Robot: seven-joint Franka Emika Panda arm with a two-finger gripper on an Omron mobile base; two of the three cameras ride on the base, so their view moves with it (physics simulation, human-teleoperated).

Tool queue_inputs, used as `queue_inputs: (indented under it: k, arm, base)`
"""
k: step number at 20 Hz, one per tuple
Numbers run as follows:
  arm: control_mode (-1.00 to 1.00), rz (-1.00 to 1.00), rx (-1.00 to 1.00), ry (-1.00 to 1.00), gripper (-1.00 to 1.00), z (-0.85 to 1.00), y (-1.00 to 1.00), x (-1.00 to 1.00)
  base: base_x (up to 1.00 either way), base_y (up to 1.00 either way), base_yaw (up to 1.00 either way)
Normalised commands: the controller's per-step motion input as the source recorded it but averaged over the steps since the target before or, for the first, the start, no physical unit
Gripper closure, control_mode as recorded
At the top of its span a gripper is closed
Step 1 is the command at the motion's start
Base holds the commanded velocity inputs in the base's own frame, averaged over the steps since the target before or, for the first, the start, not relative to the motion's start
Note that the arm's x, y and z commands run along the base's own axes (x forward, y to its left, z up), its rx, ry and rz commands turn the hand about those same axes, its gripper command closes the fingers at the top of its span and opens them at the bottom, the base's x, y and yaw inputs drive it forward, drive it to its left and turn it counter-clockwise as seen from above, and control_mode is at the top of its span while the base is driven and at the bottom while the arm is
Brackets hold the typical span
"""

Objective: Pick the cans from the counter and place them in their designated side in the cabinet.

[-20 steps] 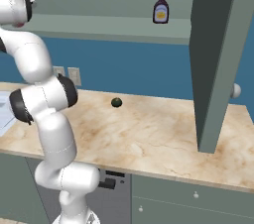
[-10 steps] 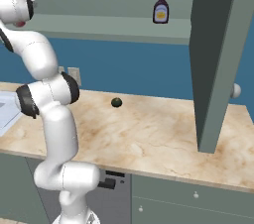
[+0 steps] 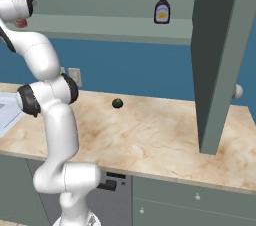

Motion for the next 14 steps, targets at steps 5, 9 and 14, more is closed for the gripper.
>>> queue_inputs:
  k: [5, 9, 14]
  arm:
    - [-1.0, 0.0, -0.01, 0.0, -1.0, 0.0, 0.0, 0.1]
    - [-1.0, 0.0, 0.0, -0.02, -1.0, 0.0, 0.0, 0.03]
    - [-1.0, 0.01, 0.0, -0.09, -1.0, 0.01, -0.08, -0.11]
  base:
    - [0.0, 0.0, 0.0]
    - [0.0, 0.0, 0.0]
    - [0.0, 0.0, 0.0]
